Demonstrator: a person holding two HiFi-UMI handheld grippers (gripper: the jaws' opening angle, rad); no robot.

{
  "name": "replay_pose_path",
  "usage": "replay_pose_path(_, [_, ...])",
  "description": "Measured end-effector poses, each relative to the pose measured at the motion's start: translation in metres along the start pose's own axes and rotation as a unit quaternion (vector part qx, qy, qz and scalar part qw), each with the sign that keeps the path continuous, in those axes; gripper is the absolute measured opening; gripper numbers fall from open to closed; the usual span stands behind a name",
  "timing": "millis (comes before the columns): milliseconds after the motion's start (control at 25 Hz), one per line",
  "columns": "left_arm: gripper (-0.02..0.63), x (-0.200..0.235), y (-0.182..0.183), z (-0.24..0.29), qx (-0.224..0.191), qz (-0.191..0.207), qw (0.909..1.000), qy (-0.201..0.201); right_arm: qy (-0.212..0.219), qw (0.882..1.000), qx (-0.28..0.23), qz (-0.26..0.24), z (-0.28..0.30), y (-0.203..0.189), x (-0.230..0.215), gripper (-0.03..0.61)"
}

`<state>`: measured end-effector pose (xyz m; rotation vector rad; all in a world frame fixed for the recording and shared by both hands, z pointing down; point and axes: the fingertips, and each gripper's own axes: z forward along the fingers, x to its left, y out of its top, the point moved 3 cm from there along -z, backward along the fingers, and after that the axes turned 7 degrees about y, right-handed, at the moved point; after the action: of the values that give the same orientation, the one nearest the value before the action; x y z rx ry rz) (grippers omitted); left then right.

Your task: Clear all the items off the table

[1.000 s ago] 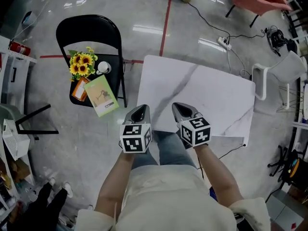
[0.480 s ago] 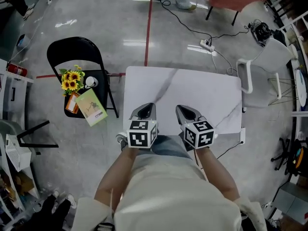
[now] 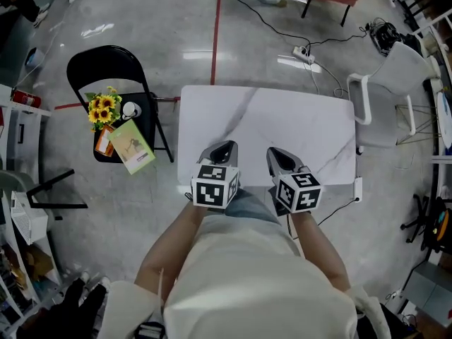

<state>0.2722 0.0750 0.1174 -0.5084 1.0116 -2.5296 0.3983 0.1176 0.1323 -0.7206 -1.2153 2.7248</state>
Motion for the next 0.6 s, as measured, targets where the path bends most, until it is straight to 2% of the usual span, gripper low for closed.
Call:
replay_pose_path(320, [0.011, -0.006, -0.017, -0.025, -0.003, 0.019, 0.9998, -0.004, -0.016, 1.0, -0.007, 0.018, -0.024, -0.031, 0.014, -0.002])
replay_pose_path(600, [0.011, -0.007, -0.058, -0.069, -0.004, 0.024, 0.9997, -0.001, -0.025, 0.999, -0.023, 0.032, -0.052, -0.07, 0.046, -0.002])
